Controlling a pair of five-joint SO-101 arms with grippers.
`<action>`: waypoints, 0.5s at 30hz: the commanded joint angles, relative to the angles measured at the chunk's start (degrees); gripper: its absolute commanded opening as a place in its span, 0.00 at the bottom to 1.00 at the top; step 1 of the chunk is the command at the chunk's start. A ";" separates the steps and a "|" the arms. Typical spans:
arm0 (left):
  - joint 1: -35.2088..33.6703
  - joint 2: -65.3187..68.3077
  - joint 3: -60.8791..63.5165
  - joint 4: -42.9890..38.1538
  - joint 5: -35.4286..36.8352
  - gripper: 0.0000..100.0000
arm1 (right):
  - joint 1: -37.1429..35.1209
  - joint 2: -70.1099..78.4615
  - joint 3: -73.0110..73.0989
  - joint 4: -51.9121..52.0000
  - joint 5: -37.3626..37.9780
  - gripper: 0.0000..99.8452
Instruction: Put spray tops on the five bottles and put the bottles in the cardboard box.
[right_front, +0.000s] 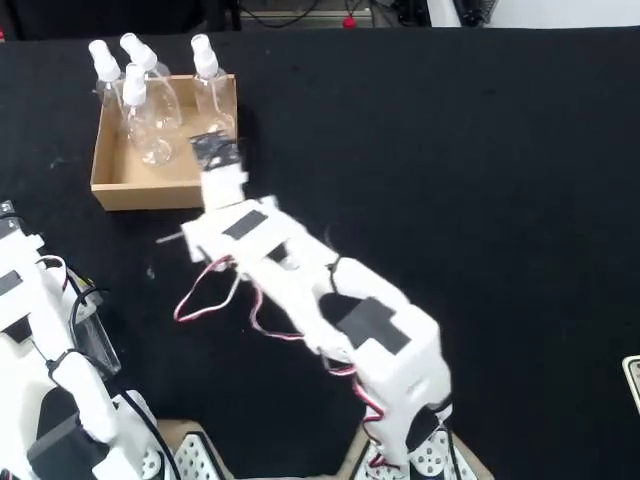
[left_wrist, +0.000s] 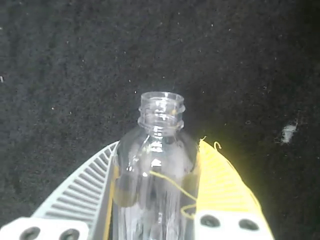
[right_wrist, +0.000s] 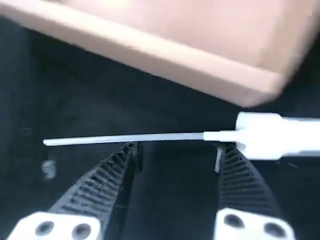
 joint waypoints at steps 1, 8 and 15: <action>-0.40 -1.41 -2.24 -0.88 0.09 0.05 | 4.84 -7.60 2.68 0.44 0.18 0.24; -0.40 -1.41 -2.33 -0.88 0.09 0.05 | 7.12 -18.68 11.21 0.88 0.18 0.24; -0.40 -1.41 -2.33 -0.88 0.09 0.05 | 12.48 -31.52 18.86 0.44 0.09 0.24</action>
